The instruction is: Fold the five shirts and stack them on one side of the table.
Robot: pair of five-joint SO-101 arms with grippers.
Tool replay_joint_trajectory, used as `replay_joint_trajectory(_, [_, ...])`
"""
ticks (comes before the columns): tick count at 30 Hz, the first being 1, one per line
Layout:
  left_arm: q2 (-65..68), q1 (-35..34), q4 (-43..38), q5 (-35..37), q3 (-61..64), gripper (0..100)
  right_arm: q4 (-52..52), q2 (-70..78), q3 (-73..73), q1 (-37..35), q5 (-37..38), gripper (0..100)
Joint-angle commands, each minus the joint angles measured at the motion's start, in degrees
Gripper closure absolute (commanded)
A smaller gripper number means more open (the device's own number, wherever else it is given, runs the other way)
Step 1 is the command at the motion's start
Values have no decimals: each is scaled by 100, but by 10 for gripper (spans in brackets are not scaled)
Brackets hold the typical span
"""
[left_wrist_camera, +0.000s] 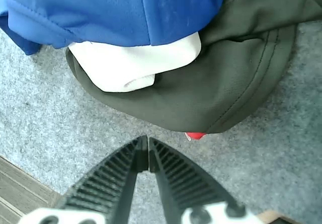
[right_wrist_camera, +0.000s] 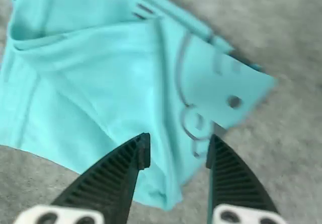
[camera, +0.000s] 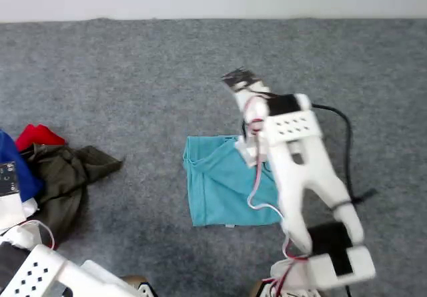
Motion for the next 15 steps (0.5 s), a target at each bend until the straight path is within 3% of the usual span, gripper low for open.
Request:
replay_joint_trajectory(1, [-44,-9,-105,-18,-31,985,-75,690,-774,-224,-62,826])
replay_joint_trajectory(15, [-44,0,-105,-18,84,985,637,2844,-2752,-251,-62,844])
